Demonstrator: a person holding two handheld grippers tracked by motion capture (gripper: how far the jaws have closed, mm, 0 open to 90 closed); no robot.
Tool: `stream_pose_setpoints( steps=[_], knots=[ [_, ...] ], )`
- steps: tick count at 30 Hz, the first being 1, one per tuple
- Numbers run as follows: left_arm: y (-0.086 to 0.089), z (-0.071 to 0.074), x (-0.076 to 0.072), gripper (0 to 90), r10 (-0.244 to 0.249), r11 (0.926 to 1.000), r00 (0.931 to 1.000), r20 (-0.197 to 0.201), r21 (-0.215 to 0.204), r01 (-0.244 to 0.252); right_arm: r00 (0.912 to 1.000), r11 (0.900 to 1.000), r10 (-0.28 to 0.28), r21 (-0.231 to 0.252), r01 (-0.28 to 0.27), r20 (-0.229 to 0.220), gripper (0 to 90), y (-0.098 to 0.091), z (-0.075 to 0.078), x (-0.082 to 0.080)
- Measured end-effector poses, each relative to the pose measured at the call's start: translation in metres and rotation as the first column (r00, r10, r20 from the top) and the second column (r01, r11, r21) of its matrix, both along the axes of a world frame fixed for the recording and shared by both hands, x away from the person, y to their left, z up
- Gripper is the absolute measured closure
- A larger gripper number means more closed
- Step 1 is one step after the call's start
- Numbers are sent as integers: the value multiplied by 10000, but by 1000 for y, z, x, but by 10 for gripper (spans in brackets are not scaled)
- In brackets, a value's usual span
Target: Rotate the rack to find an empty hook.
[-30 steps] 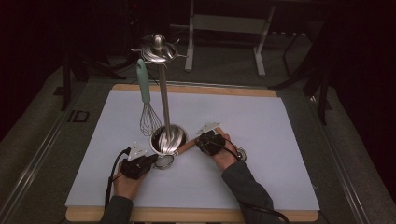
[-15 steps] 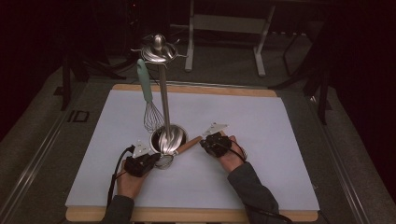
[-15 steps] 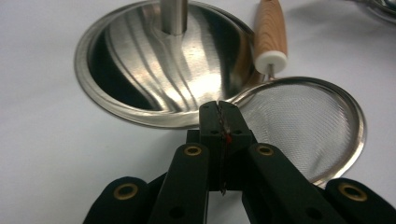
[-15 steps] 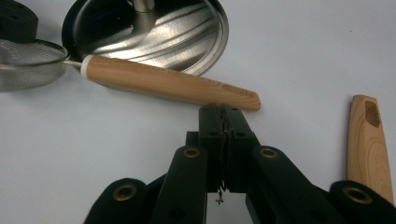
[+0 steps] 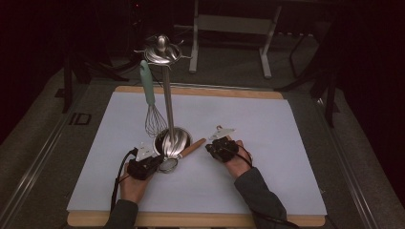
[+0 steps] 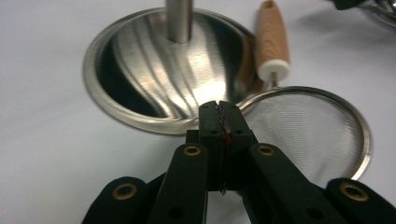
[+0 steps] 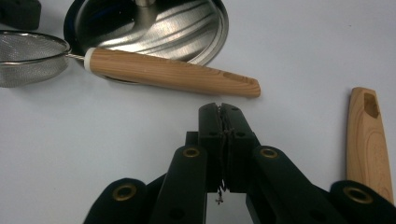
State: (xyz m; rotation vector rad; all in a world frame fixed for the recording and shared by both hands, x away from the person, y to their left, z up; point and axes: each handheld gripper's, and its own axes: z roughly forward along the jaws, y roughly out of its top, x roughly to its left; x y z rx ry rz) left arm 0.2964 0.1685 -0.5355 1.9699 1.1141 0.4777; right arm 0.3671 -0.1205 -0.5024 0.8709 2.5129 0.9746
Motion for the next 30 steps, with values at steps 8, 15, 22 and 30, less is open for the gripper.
stream_pose_setpoints(
  steps=[8,15,22,30],
  knots=[
    [0,-2,2,892,76,9998,9999,-149,161,-74,10000,10000,5,16,-5,8,882,-2,0,-1],
    [2,-2,2,891,111,9999,9996,-251,131,-108,10000,10000,-20,35,20,-77,882,-3,-5,-3],
    [-1,-3,0,877,-146,9998,9994,-323,116,150,9999,10000,-38,38,39,-100,882,-5,-7,-4],
    [3,-2,-3,881,69,9997,9999,-144,246,-66,9999,9999,-95,78,96,-130,882,-7,-9,-5]
  ],
)
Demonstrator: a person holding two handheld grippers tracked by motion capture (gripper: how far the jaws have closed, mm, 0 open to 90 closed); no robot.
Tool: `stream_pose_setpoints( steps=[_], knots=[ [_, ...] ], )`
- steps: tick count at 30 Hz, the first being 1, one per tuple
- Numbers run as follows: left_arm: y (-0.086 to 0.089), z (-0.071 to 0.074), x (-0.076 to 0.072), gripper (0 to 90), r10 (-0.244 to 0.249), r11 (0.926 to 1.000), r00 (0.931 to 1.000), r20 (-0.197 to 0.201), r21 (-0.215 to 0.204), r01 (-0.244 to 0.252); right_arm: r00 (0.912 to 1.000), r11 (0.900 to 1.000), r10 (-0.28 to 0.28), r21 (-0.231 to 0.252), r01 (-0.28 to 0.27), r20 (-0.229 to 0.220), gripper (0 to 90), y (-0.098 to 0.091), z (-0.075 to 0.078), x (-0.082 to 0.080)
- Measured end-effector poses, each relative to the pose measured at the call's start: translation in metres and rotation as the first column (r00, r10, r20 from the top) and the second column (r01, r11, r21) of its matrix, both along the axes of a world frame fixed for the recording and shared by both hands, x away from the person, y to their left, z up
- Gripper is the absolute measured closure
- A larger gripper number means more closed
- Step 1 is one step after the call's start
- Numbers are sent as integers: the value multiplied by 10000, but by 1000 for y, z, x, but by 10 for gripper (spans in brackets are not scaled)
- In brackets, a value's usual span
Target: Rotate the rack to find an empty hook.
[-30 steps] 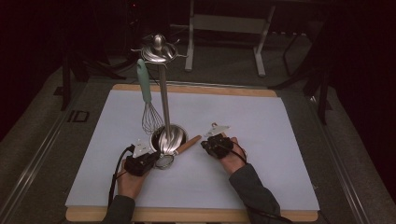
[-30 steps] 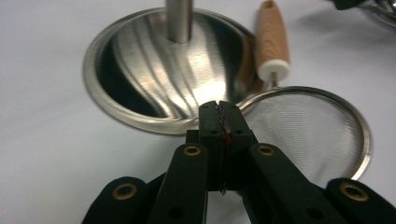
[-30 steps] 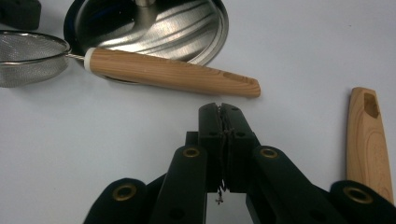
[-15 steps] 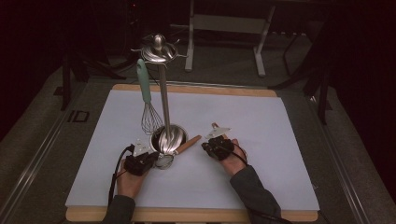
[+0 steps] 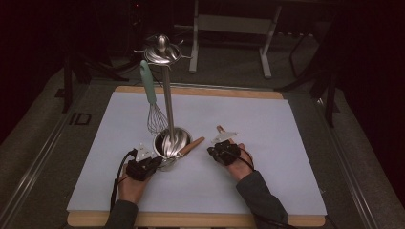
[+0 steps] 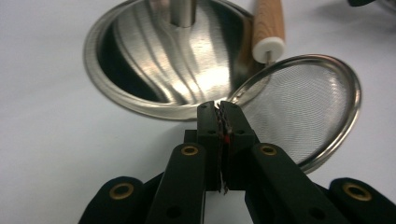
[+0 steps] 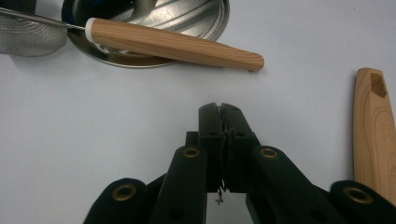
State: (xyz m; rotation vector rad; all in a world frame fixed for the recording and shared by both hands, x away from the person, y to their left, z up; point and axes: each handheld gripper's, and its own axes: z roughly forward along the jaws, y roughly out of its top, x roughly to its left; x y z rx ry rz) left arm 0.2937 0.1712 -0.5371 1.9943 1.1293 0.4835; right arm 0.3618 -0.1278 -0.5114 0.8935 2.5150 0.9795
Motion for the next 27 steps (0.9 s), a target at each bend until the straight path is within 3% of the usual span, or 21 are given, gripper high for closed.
stream_pose_setpoints(
  steps=[3,5,9,12,17,27],
  knots=[
    [1,2,-1,883,54,10000,9998,169,-51,-53,10000,10000,16,-2,-16,-3,881,0,-1,0],
    [-1,0,0,893,-218,9998,9998,-1,4,218,10000,10000,21,-11,-21,-42,882,0,-2,0],
    [-3,1,-1,898,-320,9995,9995,38,-35,320,10000,10000,45,0,-45,-12,882,1,-3,0],
    [-3,1,-2,898,-290,9994,9996,18,209,289,10000,10000,43,-3,-43,-34,882,1,-3,-1],
    [-4,2,-4,898,-295,9995,9996,36,120,295,10000,10000,23,23,-23,-38,881,-1,-3,-1],
    [-9,5,-7,898,-246,9985,9997,81,494,241,9998,9997,177,174,-175,-104,872,8,-3,-4]
  ],
)
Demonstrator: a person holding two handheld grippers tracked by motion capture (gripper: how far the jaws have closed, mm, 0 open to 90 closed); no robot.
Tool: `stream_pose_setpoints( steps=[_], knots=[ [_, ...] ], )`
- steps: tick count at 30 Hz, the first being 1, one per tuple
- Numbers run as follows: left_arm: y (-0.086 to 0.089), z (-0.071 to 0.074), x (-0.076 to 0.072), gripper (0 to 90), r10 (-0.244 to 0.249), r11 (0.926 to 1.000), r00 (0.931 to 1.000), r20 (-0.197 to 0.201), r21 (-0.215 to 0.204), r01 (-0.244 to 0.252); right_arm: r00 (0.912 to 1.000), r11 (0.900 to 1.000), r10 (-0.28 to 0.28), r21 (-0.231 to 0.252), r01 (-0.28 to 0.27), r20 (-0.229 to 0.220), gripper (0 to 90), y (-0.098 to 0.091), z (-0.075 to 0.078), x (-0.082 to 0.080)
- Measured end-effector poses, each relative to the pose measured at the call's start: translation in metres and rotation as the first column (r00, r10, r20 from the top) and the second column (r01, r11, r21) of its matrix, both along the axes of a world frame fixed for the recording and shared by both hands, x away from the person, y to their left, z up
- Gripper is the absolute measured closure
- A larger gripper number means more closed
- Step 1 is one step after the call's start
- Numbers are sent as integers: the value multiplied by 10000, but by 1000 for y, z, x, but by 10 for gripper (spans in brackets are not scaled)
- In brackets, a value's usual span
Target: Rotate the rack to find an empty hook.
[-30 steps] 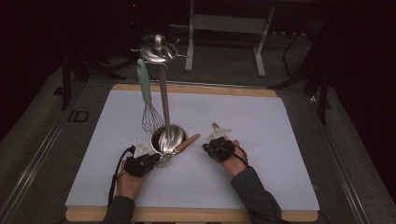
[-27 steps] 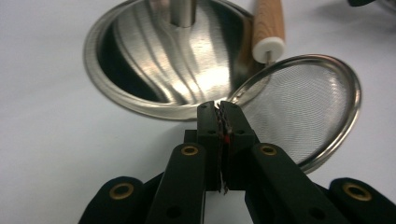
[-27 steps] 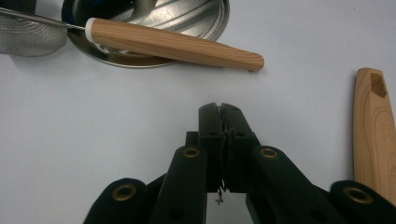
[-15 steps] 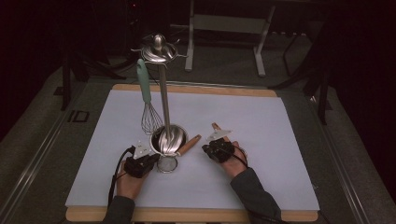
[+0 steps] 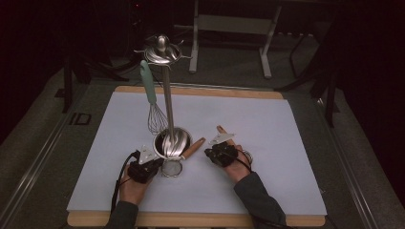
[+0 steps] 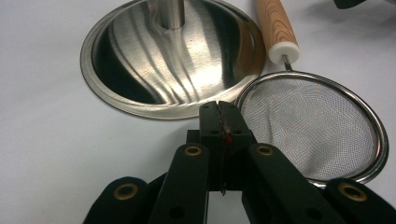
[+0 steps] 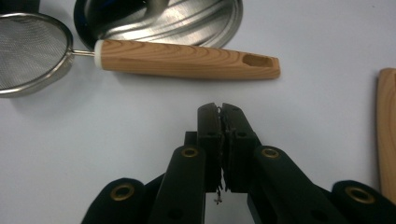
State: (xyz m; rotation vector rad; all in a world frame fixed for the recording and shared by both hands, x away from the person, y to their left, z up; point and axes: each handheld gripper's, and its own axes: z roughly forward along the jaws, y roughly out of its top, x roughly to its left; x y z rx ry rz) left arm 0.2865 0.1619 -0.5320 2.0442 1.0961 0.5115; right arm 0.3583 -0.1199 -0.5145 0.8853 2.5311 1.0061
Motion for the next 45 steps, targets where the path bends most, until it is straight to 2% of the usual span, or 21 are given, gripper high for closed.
stream_pose_setpoints(
  steps=[8,13,18,22,24,25,27,29,35,40,45],
  knots=[
    [-6,2,-2,899,-64,9999,10000,47,-160,65,10000,10000,5,4,-5,-11,870,0,0,0],
    [-10,3,-3,899,-111,9999,9999,50,-42,112,10000,10000,-17,56,17,-39,856,-1,1,-1],
    [-11,3,-3,900,-61,10000,10000,18,-67,61,9999,9994,83,346,-79,-111,806,6,3,-2],
    [-13,3,-4,900,-49,9999,10000,46,97,48,9998,9989,83,470,-75,-176,767,11,4,-1],
    [-14,3,-4,900,25,10000,10000,-26,-22,-25,9997,9983,57,586,-43,-235,722,12,4,-1],
    [-15,3,-4,900,43,9999,10000,-51,-133,-44,9991,9960,19,894,18,-417,674,13,4,0],
    [-19,4,-5,900,30,10000,10000,-21,-58,-30,9988,9950,-54,998,103,-495,649,14,3,1],
    [-23,4,-6,900,-17,9999,9999,-134,-168,15,9978,9927,-172,1185,246,-635,602,16,3,2],
    [-34,3,-9,900,-374,9990,9990,-232,-247,368,9954,9897,-350,1350,469,-893,567,15,0,4],
    [-38,4,-11,900,-769,9949,9962,-403,-685,741,9929,9865,-534,1485,690,-1064,559,11,-2,6],
    [-34,4,-10,899,-699,9956,9970,-328,-656,676,9912,9820,-614,1707,810,-1169,552,10,1,7]
  ],
)
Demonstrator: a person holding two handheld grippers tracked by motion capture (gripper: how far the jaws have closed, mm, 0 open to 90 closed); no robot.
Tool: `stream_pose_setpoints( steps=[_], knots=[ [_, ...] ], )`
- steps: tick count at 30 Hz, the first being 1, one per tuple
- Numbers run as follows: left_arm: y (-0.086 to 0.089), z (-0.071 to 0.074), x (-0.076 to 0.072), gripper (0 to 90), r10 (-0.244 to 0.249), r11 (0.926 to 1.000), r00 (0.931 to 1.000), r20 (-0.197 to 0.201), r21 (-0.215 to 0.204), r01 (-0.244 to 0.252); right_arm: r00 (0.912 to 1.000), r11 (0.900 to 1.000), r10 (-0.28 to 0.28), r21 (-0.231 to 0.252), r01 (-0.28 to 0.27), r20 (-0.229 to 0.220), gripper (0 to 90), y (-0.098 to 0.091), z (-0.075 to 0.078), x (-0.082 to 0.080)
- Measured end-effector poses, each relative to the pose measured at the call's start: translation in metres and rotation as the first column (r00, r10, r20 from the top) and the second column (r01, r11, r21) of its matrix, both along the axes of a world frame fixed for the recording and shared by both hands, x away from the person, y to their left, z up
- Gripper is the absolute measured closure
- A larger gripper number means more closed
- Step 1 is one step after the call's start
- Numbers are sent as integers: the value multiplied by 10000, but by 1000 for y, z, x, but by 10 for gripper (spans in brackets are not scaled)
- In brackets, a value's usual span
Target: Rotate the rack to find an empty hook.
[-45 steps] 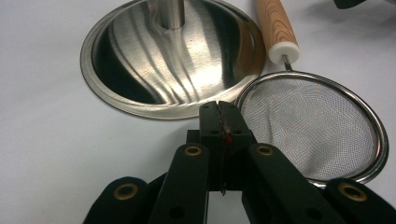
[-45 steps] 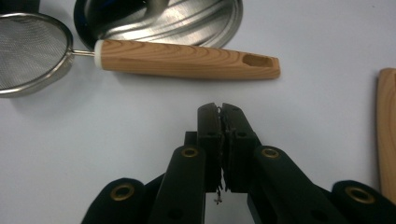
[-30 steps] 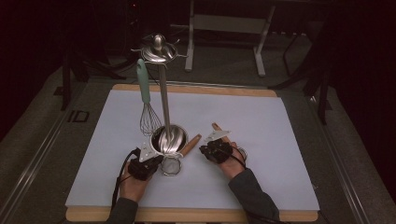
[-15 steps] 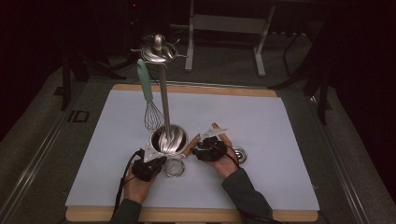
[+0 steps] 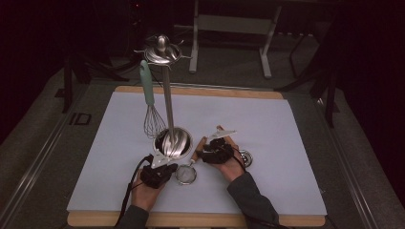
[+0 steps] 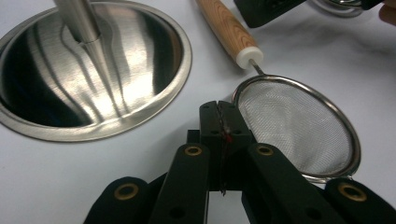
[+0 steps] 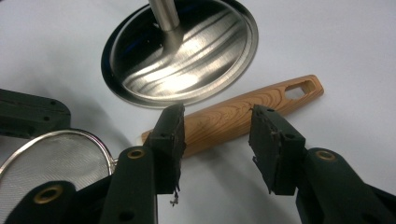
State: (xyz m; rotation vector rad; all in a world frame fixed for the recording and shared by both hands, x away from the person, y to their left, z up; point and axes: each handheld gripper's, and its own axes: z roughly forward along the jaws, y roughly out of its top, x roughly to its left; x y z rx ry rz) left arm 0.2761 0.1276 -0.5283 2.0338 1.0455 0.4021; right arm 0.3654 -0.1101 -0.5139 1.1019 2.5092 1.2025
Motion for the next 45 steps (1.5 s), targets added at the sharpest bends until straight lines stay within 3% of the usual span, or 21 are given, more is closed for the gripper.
stream_pose_setpoints(
  steps=[7,17,24,32,37,39,43,45],
  knots=[
    [15,4,1,890,474,9986,9985,267,-255,-467,9991,9996,-223,174,229,-374,546,2,-3,3],
    [36,9,2,885,1153,9924,9925,419,-474,-1133,9898,9961,-317,769,427,-1390,526,9,-4,9],
    [50,11,3,882,1599,9855,9861,458,-648,-1568,9872,9971,-325,625,427,-1559,490,15,-3,10],
    [53,11,3,879,1698,9841,9844,467,-612,-1668,9748,9936,-787,626,936,-2088,432,20,-4,15],
    [53,11,3,874,1733,9835,9836,508,-623,-1701,9699,9959,-573,540,720,-2368,437,29,-3,21],
    [54,11,3,871,1762,9829,9830,523,-631,-1728,9632,9946,-425,803,660,-2655,465,34,-4,23],
    [57,11,3,869,1827,9815,9816,547,-685,-1789,9640,9959,-401,676,598,-2630,484,36,-2,24],
    [57,12,3,867,1857,9810,9810,553,-671,-1819,9585,9950,-442,740,676,-2818,496,36,-1,24]
  ],
)
